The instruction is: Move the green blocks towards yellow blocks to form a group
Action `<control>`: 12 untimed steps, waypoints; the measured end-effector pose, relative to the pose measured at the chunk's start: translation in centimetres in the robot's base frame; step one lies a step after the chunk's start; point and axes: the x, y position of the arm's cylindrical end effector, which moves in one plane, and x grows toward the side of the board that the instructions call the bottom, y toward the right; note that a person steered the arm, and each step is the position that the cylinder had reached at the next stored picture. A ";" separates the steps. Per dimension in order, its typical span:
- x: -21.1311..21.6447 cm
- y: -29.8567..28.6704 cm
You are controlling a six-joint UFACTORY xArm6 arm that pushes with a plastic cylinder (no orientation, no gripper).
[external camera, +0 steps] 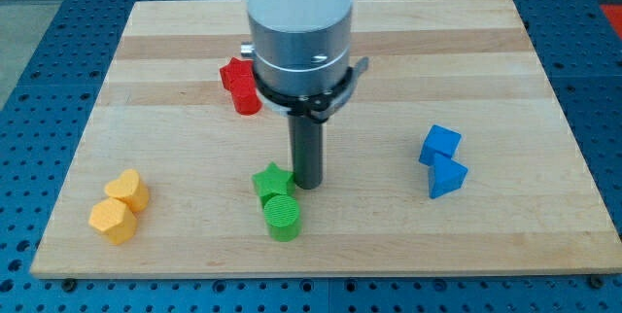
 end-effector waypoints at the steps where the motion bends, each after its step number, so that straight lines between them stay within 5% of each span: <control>1: 0.0 -2.6; 3: 0.0 -4.5; 5: -1.2 4.3; 9: 8.9 -0.4; 12: 8.3 -2.9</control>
